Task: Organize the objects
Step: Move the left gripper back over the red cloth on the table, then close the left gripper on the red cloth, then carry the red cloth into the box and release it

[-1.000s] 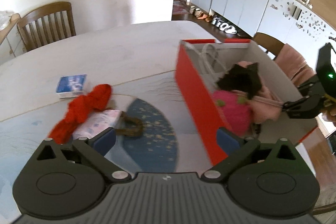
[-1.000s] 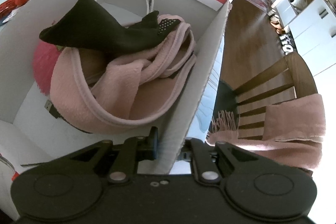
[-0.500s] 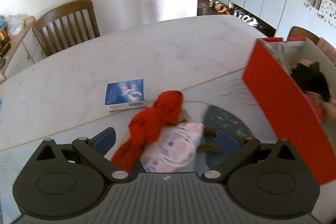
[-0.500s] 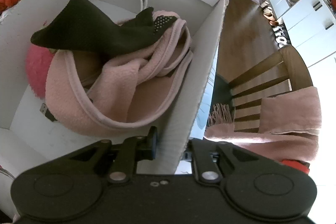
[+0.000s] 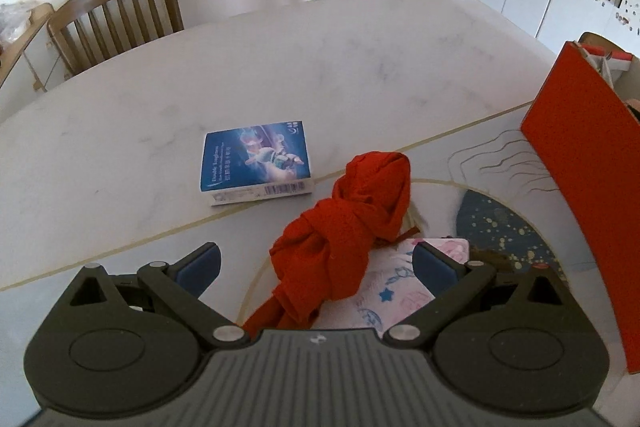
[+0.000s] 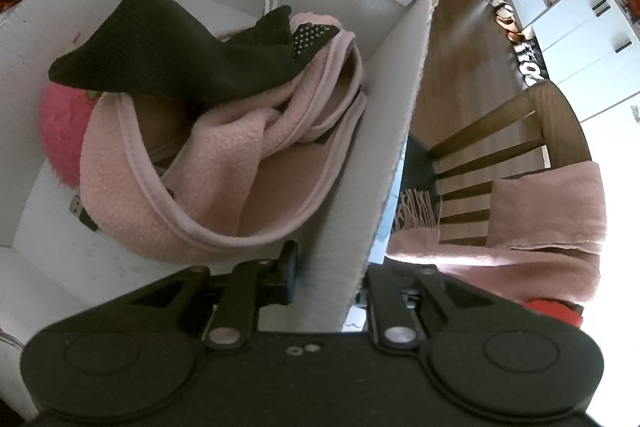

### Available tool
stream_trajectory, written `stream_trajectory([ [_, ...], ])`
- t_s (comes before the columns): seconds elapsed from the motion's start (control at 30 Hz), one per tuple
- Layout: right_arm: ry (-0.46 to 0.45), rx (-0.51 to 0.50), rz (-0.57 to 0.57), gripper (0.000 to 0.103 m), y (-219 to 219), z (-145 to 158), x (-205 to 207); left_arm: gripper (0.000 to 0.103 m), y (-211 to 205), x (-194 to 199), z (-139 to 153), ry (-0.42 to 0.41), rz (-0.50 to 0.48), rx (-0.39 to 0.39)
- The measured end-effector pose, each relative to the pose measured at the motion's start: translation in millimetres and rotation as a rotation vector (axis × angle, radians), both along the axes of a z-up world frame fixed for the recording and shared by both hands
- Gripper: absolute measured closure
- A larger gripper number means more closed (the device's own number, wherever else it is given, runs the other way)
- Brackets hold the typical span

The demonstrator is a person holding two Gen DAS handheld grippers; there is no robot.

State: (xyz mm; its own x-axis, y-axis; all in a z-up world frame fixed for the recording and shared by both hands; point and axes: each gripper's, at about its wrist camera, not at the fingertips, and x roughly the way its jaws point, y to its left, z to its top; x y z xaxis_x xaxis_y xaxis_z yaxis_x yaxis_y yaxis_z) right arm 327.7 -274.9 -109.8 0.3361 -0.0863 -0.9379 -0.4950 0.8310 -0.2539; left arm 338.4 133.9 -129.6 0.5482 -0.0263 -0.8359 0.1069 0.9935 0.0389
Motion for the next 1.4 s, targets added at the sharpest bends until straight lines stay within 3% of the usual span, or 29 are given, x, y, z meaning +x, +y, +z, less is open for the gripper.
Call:
stream_trajectory([
  [0.1,0.001,-0.005,-0.004,0.087,1.9,-0.7,1.3,0.002,1.3,2.7,-2.2,-0.003,-0.004,0.003],
  [0.2,0.003,-0.011,-0.008,0.087,4.5,-1.6,2.8,0.017,2.4,4.2,-2.8,-0.003,-0.018,-0.002],
  [0.27,0.005,-0.016,-0.009,0.087,7.4,-3.0,3.9,0.033,3.3,5.1,-3.5,0.001,-0.026,-0.011],
  [0.37,0.007,-0.023,-0.005,0.087,9.4,-4.0,4.6,0.046,2.5,4.4,-3.9,0.001,-0.038,-0.015],
  [0.57,-0.001,-0.029,-0.020,0.086,12.8,-5.3,3.6,0.058,2.7,-0.5,-1.2,-0.026,-0.027,-0.023],
  [0.83,-0.018,-0.029,-0.041,0.086,12.8,-5.1,0.1,0.061,4.3,-14.3,18.2,-0.045,0.026,-0.054],
  [1.07,0.000,-0.001,-0.045,0.088,4.3,-3.7,-0.4,0.061,-8.0,-44.7,55.2,-0.071,0.106,-0.072],
  [1.4,0.040,0.059,-0.026,0.091,-4.6,-0.7,-1.1,0.061,-63.5,-85.8,101.9,-0.092,0.116,-0.241],
])
